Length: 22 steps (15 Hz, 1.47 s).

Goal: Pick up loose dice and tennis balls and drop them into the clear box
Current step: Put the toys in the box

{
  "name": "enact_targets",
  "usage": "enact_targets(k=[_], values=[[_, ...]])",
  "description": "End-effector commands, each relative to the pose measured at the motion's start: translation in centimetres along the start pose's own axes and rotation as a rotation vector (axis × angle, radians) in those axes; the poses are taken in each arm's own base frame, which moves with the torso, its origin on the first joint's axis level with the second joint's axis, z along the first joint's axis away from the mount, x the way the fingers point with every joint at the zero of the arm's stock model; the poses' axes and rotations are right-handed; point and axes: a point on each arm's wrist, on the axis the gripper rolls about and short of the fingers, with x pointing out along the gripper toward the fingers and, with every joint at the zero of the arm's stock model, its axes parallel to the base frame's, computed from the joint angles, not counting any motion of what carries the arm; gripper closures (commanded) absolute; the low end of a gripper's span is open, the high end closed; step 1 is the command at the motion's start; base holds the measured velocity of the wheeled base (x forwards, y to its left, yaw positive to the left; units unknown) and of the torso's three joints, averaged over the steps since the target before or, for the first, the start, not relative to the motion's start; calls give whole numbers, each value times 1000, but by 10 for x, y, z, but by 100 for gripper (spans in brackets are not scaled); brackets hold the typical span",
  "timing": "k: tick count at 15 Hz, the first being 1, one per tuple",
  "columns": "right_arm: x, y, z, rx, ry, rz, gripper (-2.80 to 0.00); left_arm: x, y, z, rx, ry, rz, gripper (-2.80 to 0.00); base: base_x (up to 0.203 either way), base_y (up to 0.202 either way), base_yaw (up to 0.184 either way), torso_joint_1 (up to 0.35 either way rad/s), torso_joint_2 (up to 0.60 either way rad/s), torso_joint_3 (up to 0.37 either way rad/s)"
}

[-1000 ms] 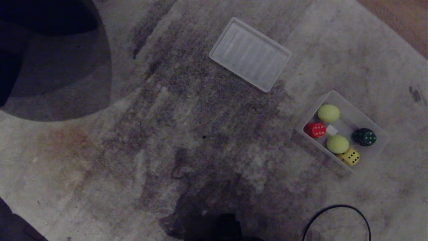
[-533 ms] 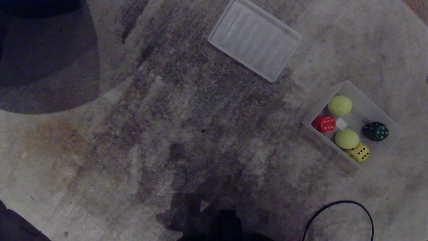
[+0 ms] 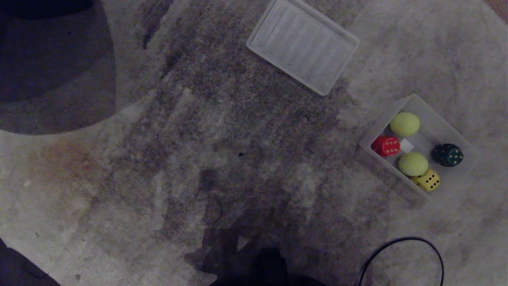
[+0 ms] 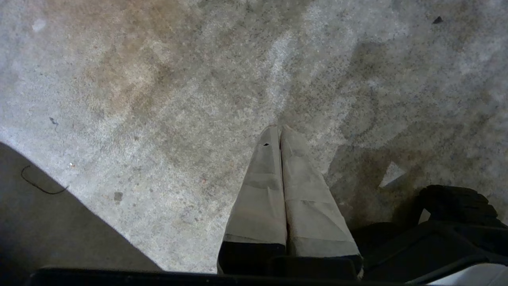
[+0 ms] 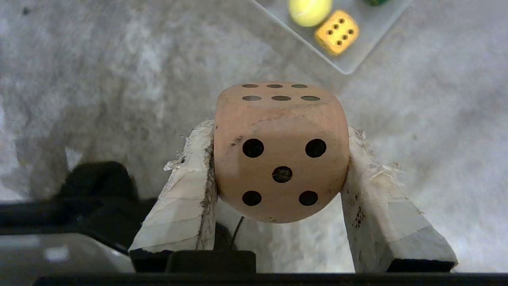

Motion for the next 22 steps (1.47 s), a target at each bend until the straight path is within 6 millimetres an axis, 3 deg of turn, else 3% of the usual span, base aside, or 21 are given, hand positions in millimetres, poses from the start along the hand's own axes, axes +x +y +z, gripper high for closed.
enact_targets(k=[1, 4, 6, 12, 15, 19, 20, 22], values=[[21, 1, 29, 32, 142, -45, 0, 0, 0, 0, 0, 3, 2, 0, 0, 0, 0, 0, 0, 0], [68, 2, 55, 83, 273, -126, 0, 0, 0, 0, 0, 3, 2, 0, 0, 0, 0, 0, 0, 0], [111, 1, 63, 101, 318, -187, 0, 0, 0, 0, 0, 3, 2, 0, 0, 0, 0, 0, 0, 0], [234, -7, 56, 306, 297, -360, 0, 0, 0, 0, 0, 3, 2, 0, 0, 0, 0, 0, 0, 0], [267, -23, 52, 370, 204, -424, 0, 0, 0, 0, 0, 3, 2, 0, 0, 0, 0, 0, 0, 0], [285, -37, 48, 387, 130, -456, 0, 0, 0, 0, 0, 3, 2, 0, 0, 0, 0, 0, 0, 0], [287, -37, 48, 390, 109, -452, -280, 0, 0, 0, 0, 3, 2, 0, 0, 0, 0, 0, 0, 0], [288, -38, 46, 389, 111, -457, -280, 0, 0, 0, 0, 3, 1, 0, 0, 0, 0, 0, 0, 0]])
